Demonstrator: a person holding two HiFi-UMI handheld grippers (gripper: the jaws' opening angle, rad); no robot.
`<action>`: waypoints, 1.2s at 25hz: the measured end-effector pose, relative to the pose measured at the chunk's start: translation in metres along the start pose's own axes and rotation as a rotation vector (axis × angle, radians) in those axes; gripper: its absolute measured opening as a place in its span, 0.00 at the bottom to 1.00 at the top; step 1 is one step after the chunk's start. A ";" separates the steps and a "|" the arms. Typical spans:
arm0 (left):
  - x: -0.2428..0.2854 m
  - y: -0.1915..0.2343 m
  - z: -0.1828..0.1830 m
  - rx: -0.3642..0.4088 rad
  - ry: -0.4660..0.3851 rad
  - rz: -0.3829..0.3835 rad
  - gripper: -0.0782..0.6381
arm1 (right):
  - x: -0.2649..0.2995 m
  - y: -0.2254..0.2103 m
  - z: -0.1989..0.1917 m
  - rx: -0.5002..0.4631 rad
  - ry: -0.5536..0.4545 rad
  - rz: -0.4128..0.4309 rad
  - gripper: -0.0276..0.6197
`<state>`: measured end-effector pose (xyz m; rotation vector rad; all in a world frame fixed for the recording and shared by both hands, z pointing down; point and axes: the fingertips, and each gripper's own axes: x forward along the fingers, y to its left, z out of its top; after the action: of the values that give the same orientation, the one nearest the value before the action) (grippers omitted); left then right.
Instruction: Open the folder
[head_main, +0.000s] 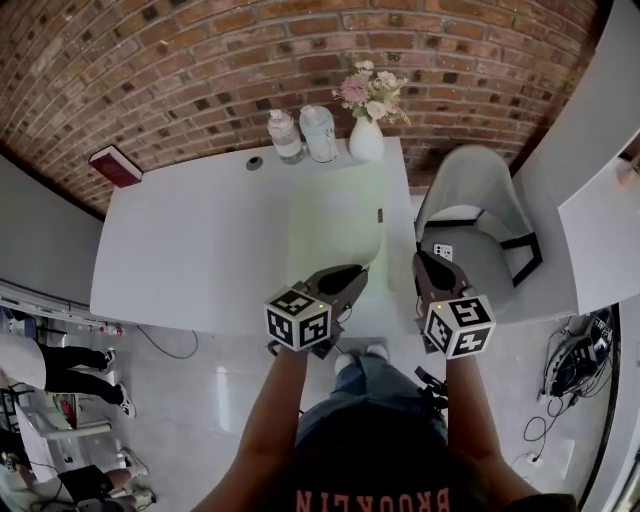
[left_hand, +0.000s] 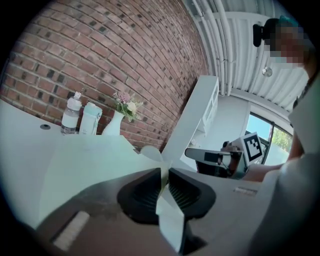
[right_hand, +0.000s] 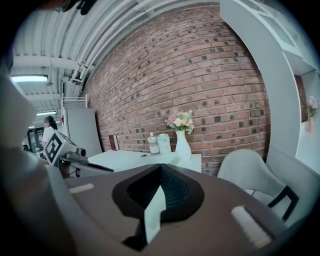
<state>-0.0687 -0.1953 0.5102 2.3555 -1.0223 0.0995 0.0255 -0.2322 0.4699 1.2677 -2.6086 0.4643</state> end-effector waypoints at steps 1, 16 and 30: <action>-0.004 0.000 0.003 0.005 -0.010 0.012 0.18 | 0.002 0.000 0.003 -0.001 -0.002 0.008 0.05; -0.058 0.009 0.040 0.029 -0.209 0.213 0.18 | 0.017 -0.006 0.016 0.007 0.006 0.099 0.05; -0.102 0.017 0.061 0.286 -0.217 0.546 0.14 | 0.017 -0.007 0.023 0.032 -0.025 0.114 0.05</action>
<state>-0.1617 -0.1702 0.4384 2.2972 -1.8471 0.2094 0.0200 -0.2572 0.4549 1.1453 -2.7159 0.5149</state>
